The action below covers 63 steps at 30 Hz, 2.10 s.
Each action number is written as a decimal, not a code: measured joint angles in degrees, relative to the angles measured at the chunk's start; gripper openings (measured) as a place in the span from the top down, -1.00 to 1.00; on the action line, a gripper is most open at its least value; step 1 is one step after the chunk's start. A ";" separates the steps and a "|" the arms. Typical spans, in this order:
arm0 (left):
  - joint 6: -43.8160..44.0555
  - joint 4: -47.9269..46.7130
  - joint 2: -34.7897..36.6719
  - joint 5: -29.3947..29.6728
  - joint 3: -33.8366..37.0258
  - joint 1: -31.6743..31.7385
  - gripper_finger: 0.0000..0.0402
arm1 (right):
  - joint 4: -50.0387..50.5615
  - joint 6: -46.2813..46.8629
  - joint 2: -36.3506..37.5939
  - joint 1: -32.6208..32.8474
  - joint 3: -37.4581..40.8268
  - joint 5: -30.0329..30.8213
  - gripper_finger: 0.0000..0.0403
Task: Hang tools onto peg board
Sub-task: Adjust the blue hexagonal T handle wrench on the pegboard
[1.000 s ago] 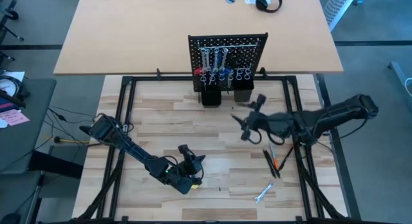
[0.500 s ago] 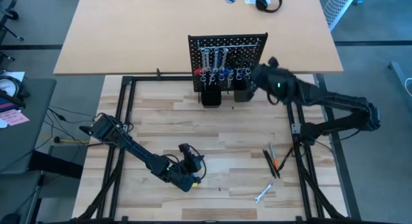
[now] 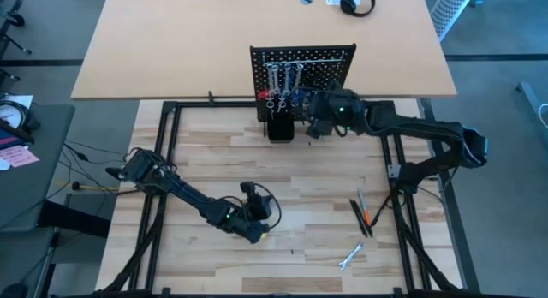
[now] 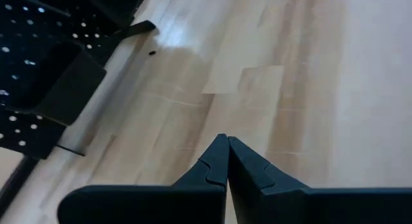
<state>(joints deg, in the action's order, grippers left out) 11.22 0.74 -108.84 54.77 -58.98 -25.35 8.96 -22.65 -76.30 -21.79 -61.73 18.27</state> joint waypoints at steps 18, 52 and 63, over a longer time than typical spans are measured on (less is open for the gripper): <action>-19.53 11.45 0.00 -5.54 0.00 9.77 1.00 | -5.74 3.51 -1.05 -0.14 0.00 -0.59 0.18; -18.84 10.62 0.00 -8.19 0.02 11.53 1.00 | -8.09 -2.67 1.84 0.84 0.31 -1.30 0.77; -18.70 10.33 0.00 -8.14 0.01 11.53 1.00 | -1.62 -1.26 2.18 0.71 -0.24 -1.18 0.59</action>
<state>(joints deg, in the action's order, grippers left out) -7.48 11.07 -108.84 46.63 -58.97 -13.82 7.35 -23.90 -74.12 -21.08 -61.98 17.09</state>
